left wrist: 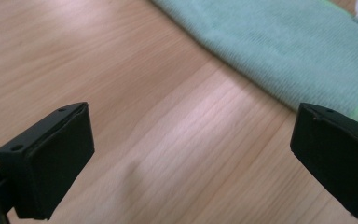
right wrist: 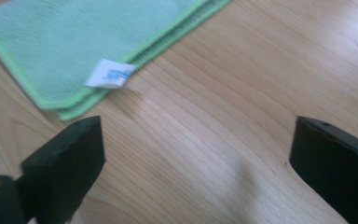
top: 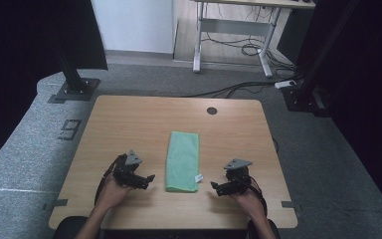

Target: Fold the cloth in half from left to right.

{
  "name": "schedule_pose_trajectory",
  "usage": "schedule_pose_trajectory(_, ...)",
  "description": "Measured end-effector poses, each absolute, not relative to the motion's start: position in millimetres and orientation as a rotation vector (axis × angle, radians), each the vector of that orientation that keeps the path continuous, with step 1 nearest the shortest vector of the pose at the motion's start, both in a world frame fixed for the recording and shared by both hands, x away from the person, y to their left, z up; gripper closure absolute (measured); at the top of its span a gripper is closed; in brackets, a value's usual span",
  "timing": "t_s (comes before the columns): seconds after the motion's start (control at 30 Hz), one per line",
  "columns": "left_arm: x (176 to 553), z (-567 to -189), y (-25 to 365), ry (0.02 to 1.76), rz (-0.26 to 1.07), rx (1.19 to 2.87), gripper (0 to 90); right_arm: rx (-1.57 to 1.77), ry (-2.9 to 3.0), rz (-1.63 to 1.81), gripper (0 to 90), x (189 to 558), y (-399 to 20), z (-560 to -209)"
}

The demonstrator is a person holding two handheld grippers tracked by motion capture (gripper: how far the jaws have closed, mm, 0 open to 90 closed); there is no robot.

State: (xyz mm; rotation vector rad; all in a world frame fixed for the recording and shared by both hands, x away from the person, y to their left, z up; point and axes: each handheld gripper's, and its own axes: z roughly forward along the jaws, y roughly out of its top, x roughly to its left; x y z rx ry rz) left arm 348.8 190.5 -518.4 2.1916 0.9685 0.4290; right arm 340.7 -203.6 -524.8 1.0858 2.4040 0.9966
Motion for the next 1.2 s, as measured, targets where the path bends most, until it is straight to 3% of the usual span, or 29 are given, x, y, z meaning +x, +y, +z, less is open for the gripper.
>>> schedule_pose_trajectory(0.47,351.0,-547.7,205.7,1.013,0.44,2.232,0.0,1.137,2.35,0.944,0.0,345.6,-225.1,-548.0)
schedule_pose_trajectory(1.2,354.2,-548.9,206.6,1.085,0.401,2.213,0.0,1.185,2.331,0.988,0.0,349.8,-233.2,-557.1)
